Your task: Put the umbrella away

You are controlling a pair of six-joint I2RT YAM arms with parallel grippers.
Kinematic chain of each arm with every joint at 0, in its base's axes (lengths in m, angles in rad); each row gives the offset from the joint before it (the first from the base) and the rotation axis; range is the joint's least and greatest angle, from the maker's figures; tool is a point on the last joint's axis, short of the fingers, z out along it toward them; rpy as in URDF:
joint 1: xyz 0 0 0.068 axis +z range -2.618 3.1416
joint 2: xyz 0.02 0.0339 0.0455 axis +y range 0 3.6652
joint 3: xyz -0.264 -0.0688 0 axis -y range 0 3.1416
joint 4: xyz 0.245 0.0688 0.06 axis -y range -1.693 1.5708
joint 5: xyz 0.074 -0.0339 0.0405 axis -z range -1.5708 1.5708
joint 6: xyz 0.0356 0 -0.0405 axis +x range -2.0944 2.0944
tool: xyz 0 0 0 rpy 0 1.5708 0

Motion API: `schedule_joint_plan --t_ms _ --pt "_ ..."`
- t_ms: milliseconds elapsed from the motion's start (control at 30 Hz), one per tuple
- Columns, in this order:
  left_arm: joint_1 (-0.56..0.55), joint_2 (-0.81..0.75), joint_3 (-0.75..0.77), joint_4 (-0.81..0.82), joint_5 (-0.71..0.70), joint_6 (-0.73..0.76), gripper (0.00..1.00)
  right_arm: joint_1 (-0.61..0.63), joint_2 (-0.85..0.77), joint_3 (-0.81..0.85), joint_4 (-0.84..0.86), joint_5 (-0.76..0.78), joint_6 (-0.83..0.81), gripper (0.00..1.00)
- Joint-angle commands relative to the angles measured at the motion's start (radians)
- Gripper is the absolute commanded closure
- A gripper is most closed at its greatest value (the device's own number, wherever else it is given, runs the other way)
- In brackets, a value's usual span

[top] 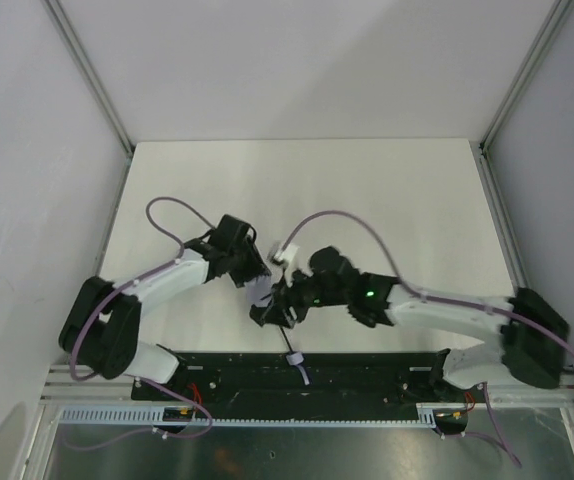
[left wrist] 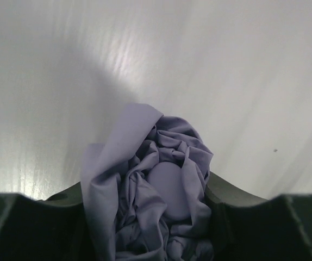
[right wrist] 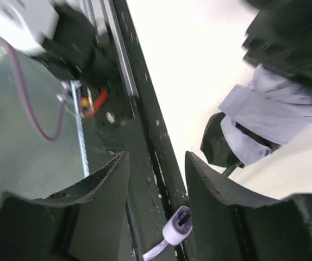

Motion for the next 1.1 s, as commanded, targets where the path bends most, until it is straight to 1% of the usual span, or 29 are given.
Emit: schedule_joint_plan --t_ms 0,100,200,267,333,433,567,633,700,800,900,1067 --pt "0.011 -0.171 0.128 0.110 -0.200 0.215 1.00 -0.067 -0.240 0.017 -0.093 0.119 0.044 0.48" --pt "0.011 -0.254 0.174 0.174 -0.260 0.340 1.00 -0.140 -0.341 0.003 -0.176 0.168 0.062 0.47" --pt "0.011 -0.312 0.209 0.247 -0.276 0.434 1.00 -0.216 -0.420 -0.027 -0.226 0.164 0.075 0.46" --pt "0.013 -0.328 0.245 0.259 -0.233 0.458 1.00 -0.245 -0.444 -0.050 -0.233 0.125 0.079 0.43" --pt "0.014 -0.342 0.263 0.261 -0.160 0.460 1.00 -0.248 -0.439 -0.066 -0.212 0.075 0.083 0.40" --pt "0.000 -0.380 0.240 0.323 -0.094 0.495 1.00 -0.207 -0.419 -0.077 -0.189 0.110 0.087 0.37" --pt "-0.059 -0.451 0.139 0.569 -0.071 0.698 1.00 -0.200 -0.439 -0.085 -0.170 0.156 0.100 0.36" --pt "-0.104 -0.448 0.106 0.634 -0.069 0.824 1.00 -0.218 -0.468 -0.097 -0.156 0.162 0.114 0.36" --pt "-0.137 -0.427 0.085 0.667 -0.054 0.916 1.00 -0.242 -0.512 -0.113 -0.150 0.165 0.124 0.36" --pt "-0.187 -0.410 -0.037 0.825 -0.052 0.957 1.00 -0.266 -0.602 -0.143 -0.177 0.200 0.124 0.36" --pt "-0.262 -0.393 -0.168 0.989 -0.151 0.980 1.00 -0.289 -0.669 -0.172 -0.212 0.224 0.121 0.36" --pt "-0.328 -0.291 -0.364 1.204 -0.253 0.883 1.00 -0.330 -0.735 -0.217 -0.234 0.203 0.136 0.36"
